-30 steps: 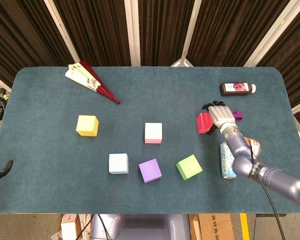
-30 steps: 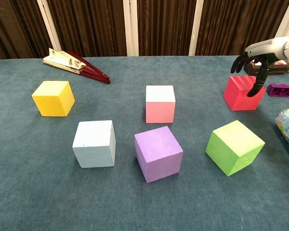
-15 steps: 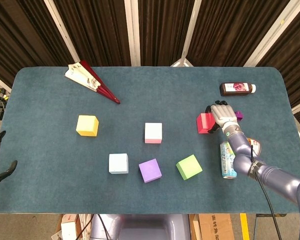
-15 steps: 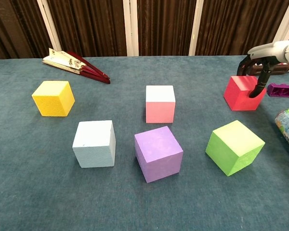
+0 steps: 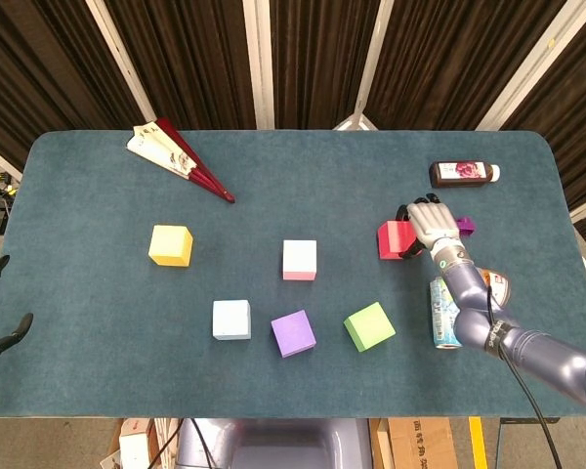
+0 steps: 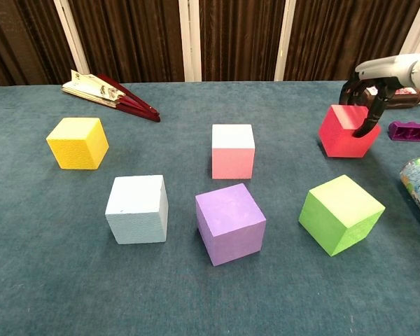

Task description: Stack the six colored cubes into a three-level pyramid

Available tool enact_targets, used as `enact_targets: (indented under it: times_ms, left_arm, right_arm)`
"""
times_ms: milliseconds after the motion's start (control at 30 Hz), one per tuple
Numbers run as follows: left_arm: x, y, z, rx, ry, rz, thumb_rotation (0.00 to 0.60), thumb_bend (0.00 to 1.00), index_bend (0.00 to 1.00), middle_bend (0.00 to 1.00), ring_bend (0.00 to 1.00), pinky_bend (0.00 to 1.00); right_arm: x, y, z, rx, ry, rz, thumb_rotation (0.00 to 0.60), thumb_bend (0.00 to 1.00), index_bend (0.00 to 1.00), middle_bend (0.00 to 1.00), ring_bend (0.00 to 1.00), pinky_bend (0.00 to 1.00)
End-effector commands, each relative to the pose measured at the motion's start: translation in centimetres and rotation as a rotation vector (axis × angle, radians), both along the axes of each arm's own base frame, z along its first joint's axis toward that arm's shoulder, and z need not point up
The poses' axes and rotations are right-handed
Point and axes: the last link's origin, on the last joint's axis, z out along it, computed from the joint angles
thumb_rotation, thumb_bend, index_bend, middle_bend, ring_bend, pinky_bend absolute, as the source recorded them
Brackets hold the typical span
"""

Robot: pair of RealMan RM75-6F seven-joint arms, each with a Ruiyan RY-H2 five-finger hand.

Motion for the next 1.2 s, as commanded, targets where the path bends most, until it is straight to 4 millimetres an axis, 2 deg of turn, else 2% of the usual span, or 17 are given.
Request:
enact_targets:
  times_ms: [33,300,400,633,933,1200]
  left_arm:
    - [0.0,0.0,0.1,-0.003,-0.005,0.001,0.6,0.32,0.1,0.0,0.0,0.03]
    - [-0.4,0.4,0.6,0.02,0.004,0.011,0.6,0.32,0.1,0.0,0.0,0.03]
    - [-0.6,0.6,0.9,0.051,0.032,0.016,0.6,0.32,0.1,0.0,0.0,0.03]
    - [-0.6,0.5,1.3,0.086,0.039,0.007,0.6,0.32,0.1,0.0,0.0,0.03]
    - [-0.8,0.5,1.6,0.102,0.037,0.017,0.6,0.32,0.1,0.0,0.0,0.03]
    - [-0.7,0.3,1.5,0.102,0.043,0.014,0.6,0.32,0.1,0.0,0.0,0.03]
  right_arm:
    - [0.6,0.3,0.8,-0.01,0.001,0.016,0.6,0.23,0.43,0.37,0.17,0.0]
    - [2.9,2.8,2.9,0.02,0.029,0.038,0.6,0.25,0.43,0.37,0.17,0.0]
    - [3.9,3.9,3.2,0.047,0.043,0.018,0.6,0.25,0.43,0.37,0.18,0.0]
    - [5.6,5.0,1.4,0.103,0.072,-0.05,0.6,0.25,0.43,0.37,0.18,0.0]
    - [6.6,4.9,-1.0,0.1,0.078,-0.1,0.6,0.25,0.43,0.37,0.18,0.0]
    - [7.4,4.6,-2.2,0.083,0.062,-0.118,0.6,0.25,0.43,0.37,0.18,0.0]
